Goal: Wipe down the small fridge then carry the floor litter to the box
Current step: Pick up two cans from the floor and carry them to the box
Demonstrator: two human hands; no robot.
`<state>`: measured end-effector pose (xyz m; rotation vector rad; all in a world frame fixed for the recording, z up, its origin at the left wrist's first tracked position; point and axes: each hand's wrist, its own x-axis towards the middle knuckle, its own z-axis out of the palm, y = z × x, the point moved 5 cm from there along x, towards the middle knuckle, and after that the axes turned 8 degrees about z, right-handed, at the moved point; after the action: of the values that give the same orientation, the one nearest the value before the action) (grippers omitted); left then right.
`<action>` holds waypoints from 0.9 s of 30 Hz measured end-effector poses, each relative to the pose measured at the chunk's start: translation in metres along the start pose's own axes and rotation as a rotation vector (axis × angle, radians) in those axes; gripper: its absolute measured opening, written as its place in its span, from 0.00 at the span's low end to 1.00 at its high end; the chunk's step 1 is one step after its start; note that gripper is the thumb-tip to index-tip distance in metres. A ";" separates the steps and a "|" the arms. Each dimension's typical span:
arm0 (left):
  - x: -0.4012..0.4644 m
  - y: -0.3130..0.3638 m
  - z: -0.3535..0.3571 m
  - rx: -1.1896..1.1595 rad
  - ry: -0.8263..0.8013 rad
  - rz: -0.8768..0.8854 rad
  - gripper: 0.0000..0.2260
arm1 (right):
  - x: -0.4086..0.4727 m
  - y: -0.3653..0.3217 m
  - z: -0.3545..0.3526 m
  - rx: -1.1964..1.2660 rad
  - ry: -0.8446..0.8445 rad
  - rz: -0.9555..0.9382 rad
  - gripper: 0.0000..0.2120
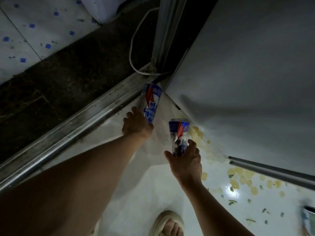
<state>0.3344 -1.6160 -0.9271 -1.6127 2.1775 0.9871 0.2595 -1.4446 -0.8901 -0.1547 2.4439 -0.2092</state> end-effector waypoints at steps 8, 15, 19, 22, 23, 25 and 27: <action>-0.121 -0.001 -0.123 0.059 -0.088 0.001 0.33 | -0.107 -0.046 -0.094 -0.047 -0.041 0.034 0.37; -0.235 0.048 -0.271 0.141 -0.144 0.138 0.34 | -0.228 -0.067 -0.225 0.094 -0.017 0.157 0.32; -0.296 0.095 -0.330 0.149 -0.164 0.299 0.34 | -0.293 -0.058 -0.295 0.174 0.026 0.205 0.34; -0.342 0.135 -0.361 0.144 -0.177 0.402 0.34 | -0.334 -0.040 -0.346 0.207 0.081 0.253 0.35; -0.357 0.148 -0.369 0.145 -0.179 0.428 0.33 | -0.348 -0.032 -0.362 0.214 0.104 0.273 0.34; -0.390 0.172 -0.379 0.147 -0.191 0.492 0.33 | -0.373 -0.013 -0.393 0.241 0.148 0.312 0.34; -0.423 0.193 -0.383 0.160 -0.204 0.559 0.34 | -0.397 0.009 -0.422 0.296 0.185 0.343 0.33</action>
<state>0.3762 -1.5207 -0.3336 -0.8003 2.5313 1.0225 0.2952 -1.3238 -0.3245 0.4282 2.5382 -0.4430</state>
